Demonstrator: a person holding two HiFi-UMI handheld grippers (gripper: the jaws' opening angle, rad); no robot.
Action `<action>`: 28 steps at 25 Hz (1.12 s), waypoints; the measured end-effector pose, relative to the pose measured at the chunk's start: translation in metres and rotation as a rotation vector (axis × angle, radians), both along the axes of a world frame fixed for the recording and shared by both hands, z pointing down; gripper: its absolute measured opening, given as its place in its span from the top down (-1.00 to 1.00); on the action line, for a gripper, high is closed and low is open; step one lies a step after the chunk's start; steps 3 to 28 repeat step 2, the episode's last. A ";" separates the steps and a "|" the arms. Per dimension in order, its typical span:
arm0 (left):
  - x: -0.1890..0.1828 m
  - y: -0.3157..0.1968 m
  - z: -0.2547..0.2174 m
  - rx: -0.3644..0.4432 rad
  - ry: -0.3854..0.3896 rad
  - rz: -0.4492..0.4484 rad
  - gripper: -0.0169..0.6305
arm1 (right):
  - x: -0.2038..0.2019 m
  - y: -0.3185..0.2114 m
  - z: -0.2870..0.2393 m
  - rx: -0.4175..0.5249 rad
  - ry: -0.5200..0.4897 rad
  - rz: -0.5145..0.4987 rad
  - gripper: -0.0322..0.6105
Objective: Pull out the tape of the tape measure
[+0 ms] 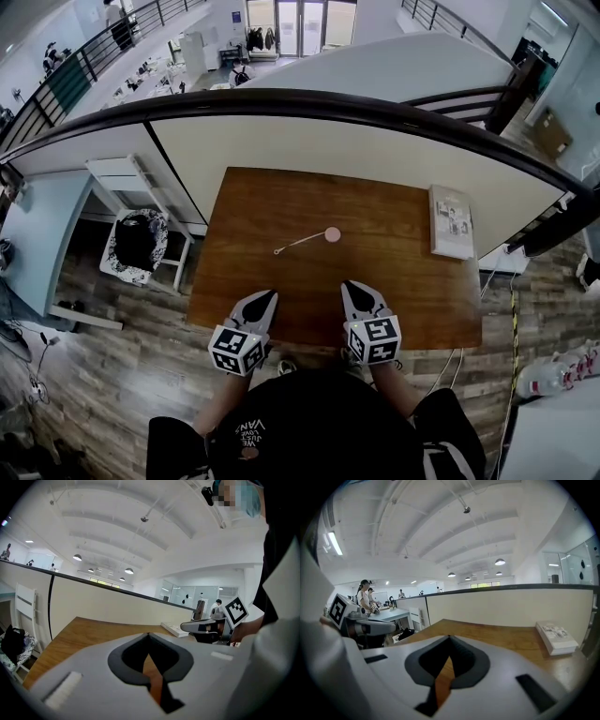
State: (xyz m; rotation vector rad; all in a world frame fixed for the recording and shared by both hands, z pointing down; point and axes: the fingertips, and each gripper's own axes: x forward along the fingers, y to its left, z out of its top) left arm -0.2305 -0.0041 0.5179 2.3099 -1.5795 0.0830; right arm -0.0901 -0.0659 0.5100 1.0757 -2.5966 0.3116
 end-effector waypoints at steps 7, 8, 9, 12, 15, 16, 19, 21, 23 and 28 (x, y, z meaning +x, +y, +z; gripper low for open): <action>0.003 -0.003 0.001 -0.001 0.000 0.001 0.91 | 0.001 -0.003 0.001 -0.002 0.000 -0.003 0.87; 0.003 -0.003 0.001 -0.001 0.000 0.001 0.91 | 0.001 -0.003 0.001 -0.002 0.000 -0.003 0.87; 0.003 -0.003 0.001 -0.001 0.000 0.001 0.91 | 0.001 -0.003 0.001 -0.002 0.000 -0.003 0.87; 0.003 -0.003 0.001 -0.001 0.000 0.001 0.91 | 0.001 -0.003 0.001 -0.002 0.000 -0.003 0.87; 0.003 -0.003 0.001 -0.001 0.000 0.001 0.91 | 0.001 -0.003 0.001 -0.002 0.000 -0.003 0.87; 0.003 -0.003 0.001 -0.001 0.000 0.001 0.91 | 0.001 -0.003 0.001 -0.002 0.000 -0.003 0.87; 0.003 -0.003 0.001 -0.001 0.000 0.001 0.91 | 0.001 -0.003 0.001 -0.002 0.000 -0.003 0.87; 0.003 -0.003 0.001 -0.001 0.000 0.001 0.91 | 0.001 -0.003 0.001 -0.002 0.000 -0.003 0.87; 0.003 -0.003 0.001 -0.001 0.000 0.001 0.91 | 0.001 -0.003 0.001 -0.002 0.000 -0.003 0.87; 0.003 -0.003 0.001 -0.001 0.000 0.001 0.91 | 0.001 -0.003 0.001 -0.002 0.000 -0.003 0.87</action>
